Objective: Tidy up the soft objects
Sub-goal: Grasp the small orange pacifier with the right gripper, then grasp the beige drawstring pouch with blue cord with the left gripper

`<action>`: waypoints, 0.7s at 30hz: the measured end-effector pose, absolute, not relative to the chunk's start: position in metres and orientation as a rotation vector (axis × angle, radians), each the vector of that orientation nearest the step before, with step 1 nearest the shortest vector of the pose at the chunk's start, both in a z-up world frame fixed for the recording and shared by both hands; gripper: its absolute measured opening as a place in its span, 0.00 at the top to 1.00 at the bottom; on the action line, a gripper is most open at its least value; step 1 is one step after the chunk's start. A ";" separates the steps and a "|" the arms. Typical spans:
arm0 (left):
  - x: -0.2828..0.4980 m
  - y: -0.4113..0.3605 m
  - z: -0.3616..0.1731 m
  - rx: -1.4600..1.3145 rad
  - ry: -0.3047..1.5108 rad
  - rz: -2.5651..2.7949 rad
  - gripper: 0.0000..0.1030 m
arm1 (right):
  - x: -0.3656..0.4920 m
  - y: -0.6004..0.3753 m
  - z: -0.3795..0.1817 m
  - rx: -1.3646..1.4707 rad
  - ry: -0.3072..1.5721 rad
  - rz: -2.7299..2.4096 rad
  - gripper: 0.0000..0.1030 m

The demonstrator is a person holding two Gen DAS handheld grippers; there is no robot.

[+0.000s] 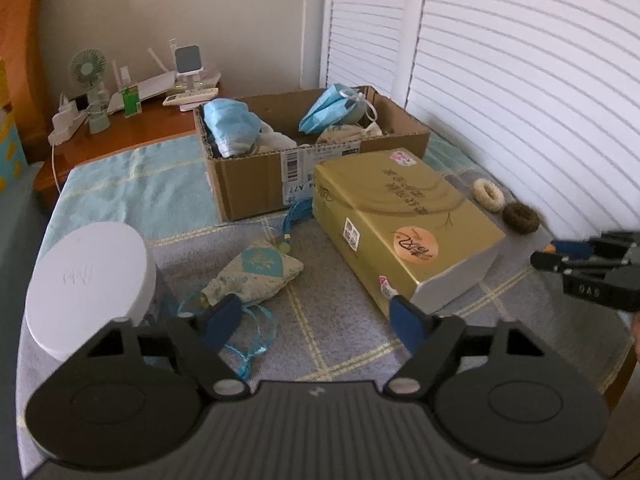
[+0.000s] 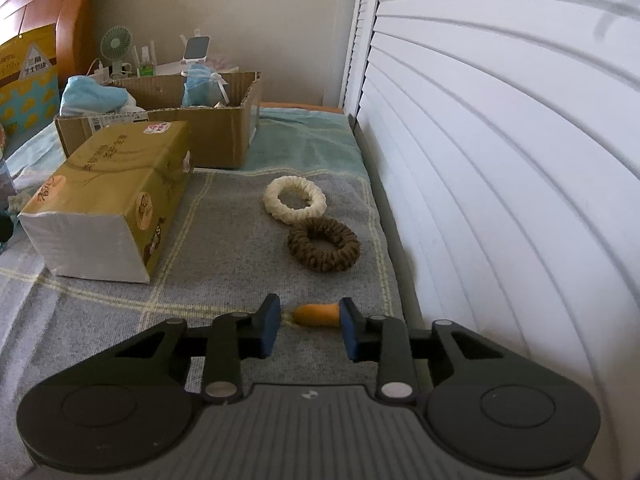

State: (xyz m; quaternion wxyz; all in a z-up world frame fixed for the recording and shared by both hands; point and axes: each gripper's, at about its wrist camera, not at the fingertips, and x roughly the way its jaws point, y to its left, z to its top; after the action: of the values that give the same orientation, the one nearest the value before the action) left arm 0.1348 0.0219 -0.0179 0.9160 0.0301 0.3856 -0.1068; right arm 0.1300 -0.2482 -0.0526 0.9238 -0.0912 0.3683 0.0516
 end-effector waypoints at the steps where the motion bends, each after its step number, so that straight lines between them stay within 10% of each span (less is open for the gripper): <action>1: 0.136 0.021 -0.016 0.093 0.797 -0.232 0.26 | 0.130 -0.248 -0.053 -0.190 0.756 0.106 0.64; 21: 0.220 0.022 -0.033 0.383 0.990 -0.313 0.48 | 0.130 -0.248 -0.053 -0.181 0.757 0.114 0.64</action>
State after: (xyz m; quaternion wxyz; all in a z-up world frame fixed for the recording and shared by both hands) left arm 0.2199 0.0221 -0.0333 0.8507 0.1821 0.4700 -0.1488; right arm 0.1302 -0.2483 -0.0526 0.9236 -0.0883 0.3688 0.0555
